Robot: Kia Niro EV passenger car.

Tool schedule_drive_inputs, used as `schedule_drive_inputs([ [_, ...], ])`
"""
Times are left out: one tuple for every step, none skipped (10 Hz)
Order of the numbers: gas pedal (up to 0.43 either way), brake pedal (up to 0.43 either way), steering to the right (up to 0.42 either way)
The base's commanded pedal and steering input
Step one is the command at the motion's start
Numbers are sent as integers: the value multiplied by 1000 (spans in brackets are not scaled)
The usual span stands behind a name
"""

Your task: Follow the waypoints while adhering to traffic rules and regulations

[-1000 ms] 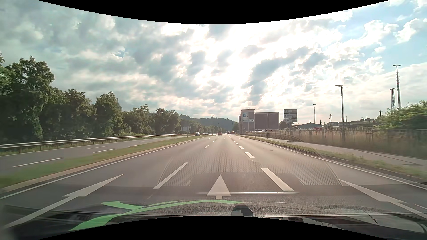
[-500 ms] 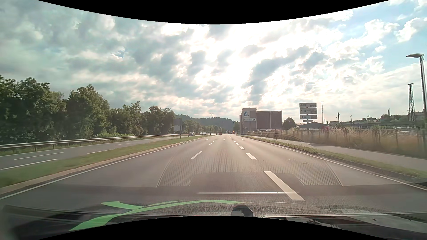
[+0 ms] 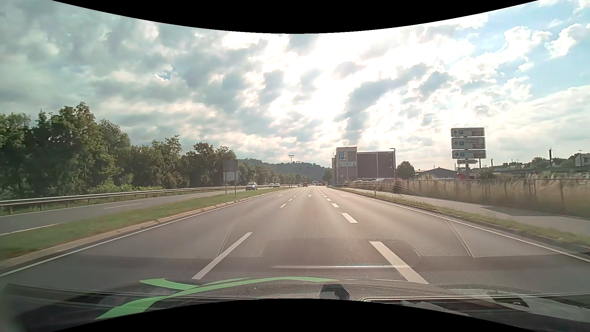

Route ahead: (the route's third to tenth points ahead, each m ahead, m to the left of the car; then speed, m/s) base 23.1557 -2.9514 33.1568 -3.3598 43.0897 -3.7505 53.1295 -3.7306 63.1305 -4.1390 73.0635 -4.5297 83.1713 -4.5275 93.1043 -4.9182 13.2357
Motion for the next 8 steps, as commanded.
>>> schedule_drive_inputs([
  [157,0,-2],
  [157,0,-1],
  [157,0,-1],
  [157,0,-1],
  [157,0,-1],
  [157,0,-1],
  [157,0,-1],
  [157,0,-1],
])
